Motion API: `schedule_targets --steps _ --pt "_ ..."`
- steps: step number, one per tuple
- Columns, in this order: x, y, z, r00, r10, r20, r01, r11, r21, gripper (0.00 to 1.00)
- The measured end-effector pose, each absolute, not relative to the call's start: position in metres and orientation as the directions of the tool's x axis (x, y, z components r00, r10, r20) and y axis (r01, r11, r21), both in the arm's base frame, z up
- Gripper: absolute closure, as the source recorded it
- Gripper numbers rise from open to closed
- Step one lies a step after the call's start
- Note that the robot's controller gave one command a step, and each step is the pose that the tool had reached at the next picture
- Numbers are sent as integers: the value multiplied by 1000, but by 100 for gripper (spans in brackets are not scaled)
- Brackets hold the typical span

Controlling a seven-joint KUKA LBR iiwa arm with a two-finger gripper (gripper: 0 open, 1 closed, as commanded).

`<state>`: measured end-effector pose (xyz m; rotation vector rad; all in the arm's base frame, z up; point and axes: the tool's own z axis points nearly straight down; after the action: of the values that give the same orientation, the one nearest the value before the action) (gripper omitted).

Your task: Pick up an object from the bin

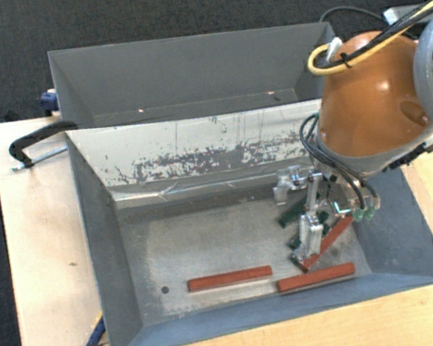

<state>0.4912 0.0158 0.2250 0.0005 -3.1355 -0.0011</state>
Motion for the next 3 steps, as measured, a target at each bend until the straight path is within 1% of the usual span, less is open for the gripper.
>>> schedule_targets --steps 1,2,3 --pt "492 16 229 -1000 0 -1 0 1000 1 0" --pt "494 47 166 -994 -110 -4 -110 994 0 0" --pt "500 98 162 -946 -325 -8 -325 946 2 0"
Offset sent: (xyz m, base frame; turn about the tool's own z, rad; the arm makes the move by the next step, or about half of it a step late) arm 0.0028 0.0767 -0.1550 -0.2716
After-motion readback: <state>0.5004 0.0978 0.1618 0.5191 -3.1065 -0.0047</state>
